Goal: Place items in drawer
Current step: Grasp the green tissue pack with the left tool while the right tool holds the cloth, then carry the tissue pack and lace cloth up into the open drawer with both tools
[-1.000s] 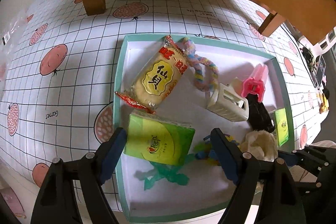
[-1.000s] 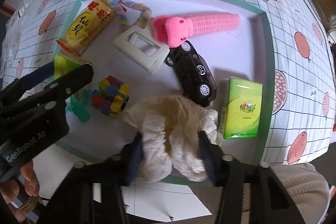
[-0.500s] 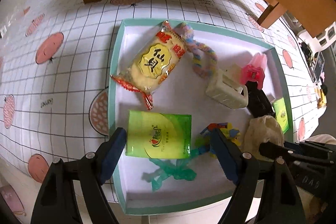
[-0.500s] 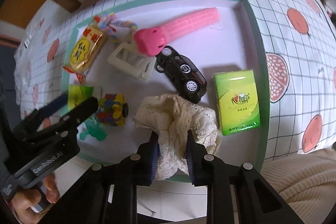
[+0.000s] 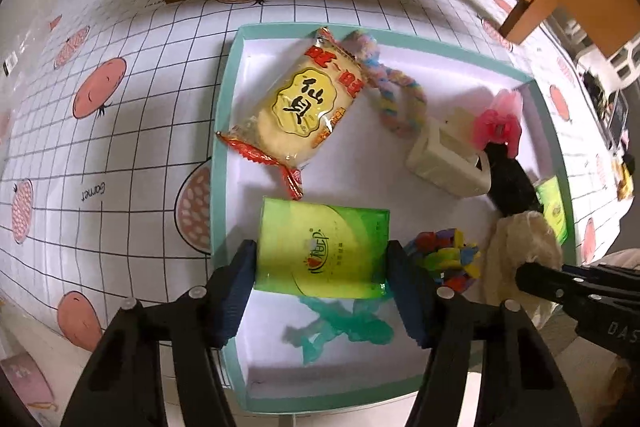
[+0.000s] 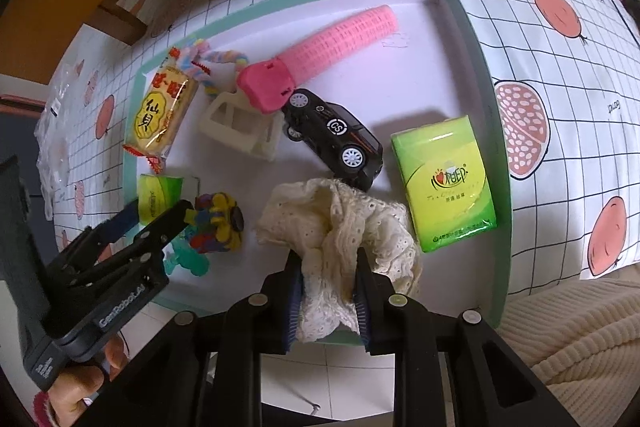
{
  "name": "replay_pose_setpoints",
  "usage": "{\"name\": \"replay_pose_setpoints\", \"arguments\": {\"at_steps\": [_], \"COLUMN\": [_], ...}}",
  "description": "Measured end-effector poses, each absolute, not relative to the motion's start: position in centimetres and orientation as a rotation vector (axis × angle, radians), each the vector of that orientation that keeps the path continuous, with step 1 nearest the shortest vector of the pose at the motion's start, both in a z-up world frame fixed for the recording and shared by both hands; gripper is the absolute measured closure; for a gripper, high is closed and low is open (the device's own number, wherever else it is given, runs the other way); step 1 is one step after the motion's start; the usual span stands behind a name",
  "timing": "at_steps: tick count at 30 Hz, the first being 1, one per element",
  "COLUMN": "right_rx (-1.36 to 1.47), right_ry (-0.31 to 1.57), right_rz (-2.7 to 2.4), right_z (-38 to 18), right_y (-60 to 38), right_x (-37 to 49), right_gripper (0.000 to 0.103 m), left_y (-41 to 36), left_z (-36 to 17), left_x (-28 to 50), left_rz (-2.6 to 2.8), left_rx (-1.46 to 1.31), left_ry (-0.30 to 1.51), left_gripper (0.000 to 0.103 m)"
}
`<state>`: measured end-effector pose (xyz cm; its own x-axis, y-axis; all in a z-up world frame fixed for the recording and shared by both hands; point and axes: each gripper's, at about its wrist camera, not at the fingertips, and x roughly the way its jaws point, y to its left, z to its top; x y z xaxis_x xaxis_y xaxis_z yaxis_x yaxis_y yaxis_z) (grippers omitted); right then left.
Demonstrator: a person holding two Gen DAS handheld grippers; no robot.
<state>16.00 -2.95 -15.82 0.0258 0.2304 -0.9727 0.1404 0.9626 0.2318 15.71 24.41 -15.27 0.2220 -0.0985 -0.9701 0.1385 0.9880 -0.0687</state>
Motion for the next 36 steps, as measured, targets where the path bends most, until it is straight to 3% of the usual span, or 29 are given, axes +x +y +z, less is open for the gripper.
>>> {"name": "replay_pose_setpoints", "arguments": {"at_steps": [36], "right_rx": [0.393], "right_ry": [1.286], "right_rz": [0.112], "right_z": [-5.4], "right_y": [-3.7], "right_x": [13.7], "right_gripper": [0.083], "left_y": [26.7], "left_z": [-7.9], "left_x": [16.0], "left_rz": [-0.146], "left_rx": [-0.155], "left_ry": [1.268], "left_gripper": [0.039]}}
